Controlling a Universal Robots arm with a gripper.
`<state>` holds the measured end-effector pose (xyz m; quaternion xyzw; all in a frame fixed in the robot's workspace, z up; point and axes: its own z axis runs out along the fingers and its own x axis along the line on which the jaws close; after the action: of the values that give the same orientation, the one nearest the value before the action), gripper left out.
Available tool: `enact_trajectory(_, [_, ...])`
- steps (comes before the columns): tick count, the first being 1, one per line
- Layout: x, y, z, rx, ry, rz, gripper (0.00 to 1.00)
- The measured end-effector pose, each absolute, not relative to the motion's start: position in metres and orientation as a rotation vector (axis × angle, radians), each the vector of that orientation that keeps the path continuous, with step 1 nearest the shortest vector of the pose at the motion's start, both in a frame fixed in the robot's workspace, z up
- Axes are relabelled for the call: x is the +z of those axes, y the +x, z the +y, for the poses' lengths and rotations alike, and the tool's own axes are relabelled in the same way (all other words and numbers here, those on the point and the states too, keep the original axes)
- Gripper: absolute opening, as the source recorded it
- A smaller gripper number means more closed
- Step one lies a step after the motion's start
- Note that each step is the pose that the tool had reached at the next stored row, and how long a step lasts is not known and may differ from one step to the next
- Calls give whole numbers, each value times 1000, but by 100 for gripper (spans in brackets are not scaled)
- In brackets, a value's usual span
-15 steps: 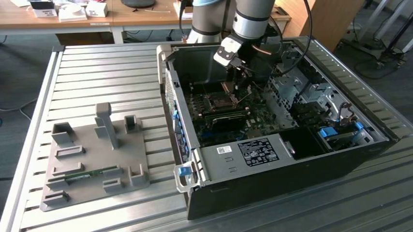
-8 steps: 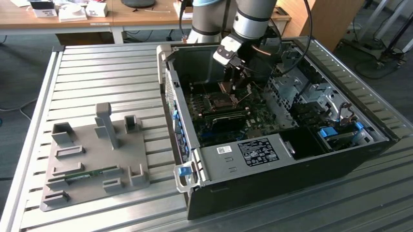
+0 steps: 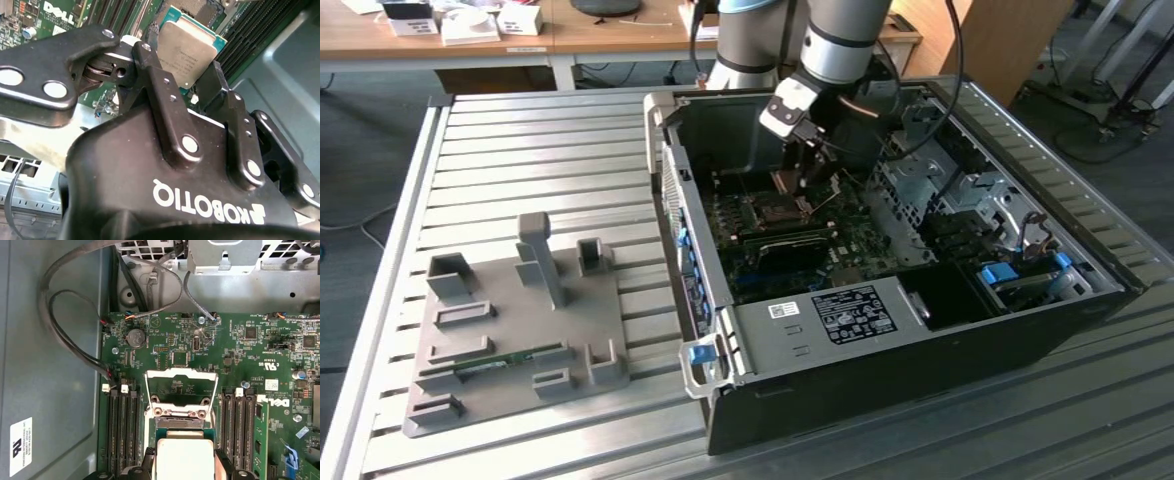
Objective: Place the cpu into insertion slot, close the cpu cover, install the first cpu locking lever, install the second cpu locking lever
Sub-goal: 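Place the cpu into insertion slot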
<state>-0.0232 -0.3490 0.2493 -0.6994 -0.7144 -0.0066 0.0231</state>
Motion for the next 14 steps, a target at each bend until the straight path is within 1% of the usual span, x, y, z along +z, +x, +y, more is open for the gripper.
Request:
enact_trajectory(9, [235, -27, -349, -25, -2168, -2215, 54])
enact_trajectory(14, [232, -28, -349, -26, -2168, -2215, 54])
